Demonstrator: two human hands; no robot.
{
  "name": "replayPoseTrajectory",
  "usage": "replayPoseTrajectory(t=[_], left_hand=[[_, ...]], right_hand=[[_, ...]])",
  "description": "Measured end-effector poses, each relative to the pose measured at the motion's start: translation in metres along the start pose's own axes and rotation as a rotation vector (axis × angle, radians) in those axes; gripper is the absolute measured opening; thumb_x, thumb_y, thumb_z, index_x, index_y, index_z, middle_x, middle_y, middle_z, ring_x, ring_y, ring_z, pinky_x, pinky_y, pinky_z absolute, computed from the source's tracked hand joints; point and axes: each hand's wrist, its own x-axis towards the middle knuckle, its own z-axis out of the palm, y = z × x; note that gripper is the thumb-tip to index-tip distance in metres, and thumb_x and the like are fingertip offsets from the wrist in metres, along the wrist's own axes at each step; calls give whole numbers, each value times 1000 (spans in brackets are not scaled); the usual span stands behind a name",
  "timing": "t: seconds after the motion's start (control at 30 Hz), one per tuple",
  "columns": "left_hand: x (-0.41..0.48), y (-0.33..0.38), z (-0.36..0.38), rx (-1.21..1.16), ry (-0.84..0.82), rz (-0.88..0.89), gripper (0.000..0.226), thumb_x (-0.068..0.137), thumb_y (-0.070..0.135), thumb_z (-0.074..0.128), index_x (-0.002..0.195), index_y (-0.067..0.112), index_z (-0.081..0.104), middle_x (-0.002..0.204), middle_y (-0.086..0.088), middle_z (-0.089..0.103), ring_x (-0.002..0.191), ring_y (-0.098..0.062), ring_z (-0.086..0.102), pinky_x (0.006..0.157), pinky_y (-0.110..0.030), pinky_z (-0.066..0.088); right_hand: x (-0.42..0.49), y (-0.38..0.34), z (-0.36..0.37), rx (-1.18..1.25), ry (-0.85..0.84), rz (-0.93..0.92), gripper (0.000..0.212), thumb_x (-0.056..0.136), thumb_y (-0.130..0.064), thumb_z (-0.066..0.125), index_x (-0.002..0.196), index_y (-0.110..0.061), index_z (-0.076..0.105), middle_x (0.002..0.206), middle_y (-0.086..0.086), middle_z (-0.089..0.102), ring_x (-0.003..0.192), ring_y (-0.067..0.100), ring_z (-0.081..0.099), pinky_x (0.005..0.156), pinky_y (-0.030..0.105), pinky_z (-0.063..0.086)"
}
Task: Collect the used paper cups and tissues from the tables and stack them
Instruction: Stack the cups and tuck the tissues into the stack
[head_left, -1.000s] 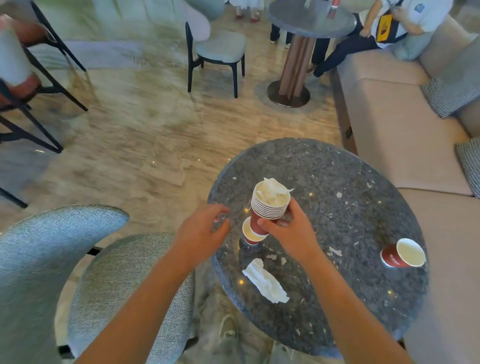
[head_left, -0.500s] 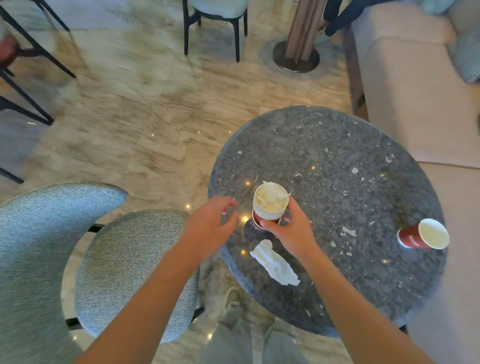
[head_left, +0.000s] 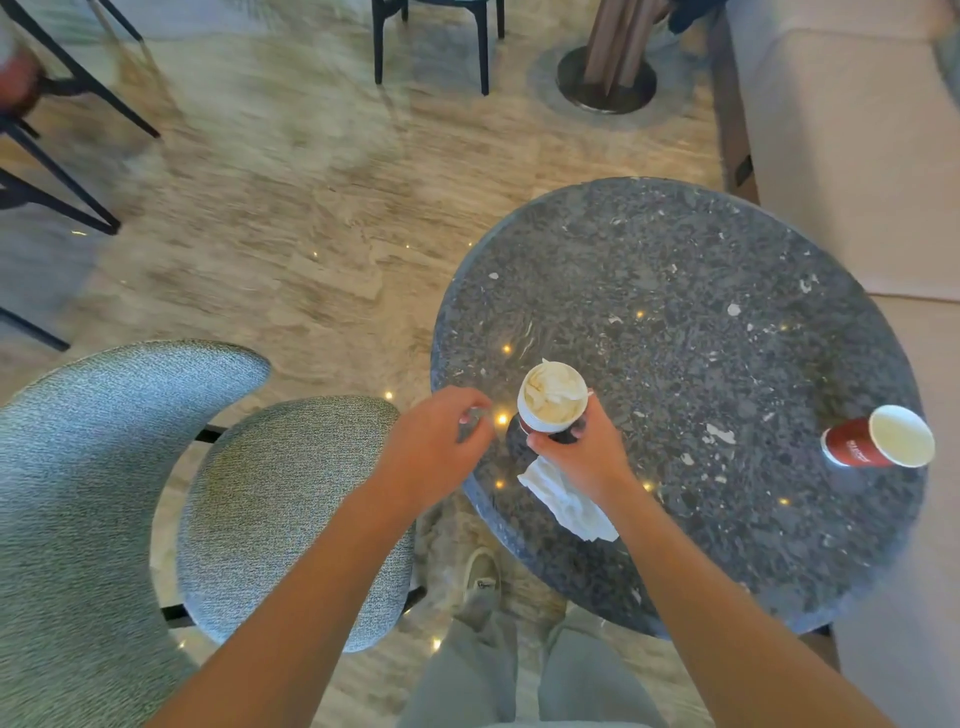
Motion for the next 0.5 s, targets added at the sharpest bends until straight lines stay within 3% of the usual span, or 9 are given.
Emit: replayPoseTrajectory(t=[0.17,0.33,0.4,0.5], left_hand=[[-10,0,-10,4,3,2,23,97,31,54,117,25,65,105,14,64,91,0,59,81,-25,51],[-5,11,-27,3,56,57,20,95,25,59,114,23,66,105,12,66,90,-1,60,78,-20,48],[0,24,-36,12,79,88,22,95,27,59,116,24,66,107,11,66,94,-3,61,78,-19,46],[7,49,-49,11,119,133,25,95,30,58,118,25,65,110,11,66,98,-4,61,85,-28,50]], right_hand=[[-4,-10,1,14,11,-26,58,77,-20,90,122,-33,57,119,-16,67,103,-3,62,79,14,49],[-19,-38,-15,60,83,-138,58,71,-31,92,115,-46,57,117,-14,71,114,11,66,100,43,57],[-28,-59,-28,72,112,-193,58,74,-26,93,112,-48,55,117,-16,70,113,10,66,103,41,56],[-42,-88,-50,87,172,-276,55,75,-21,92,114,-39,57,116,-15,70,111,12,68,101,40,56]])
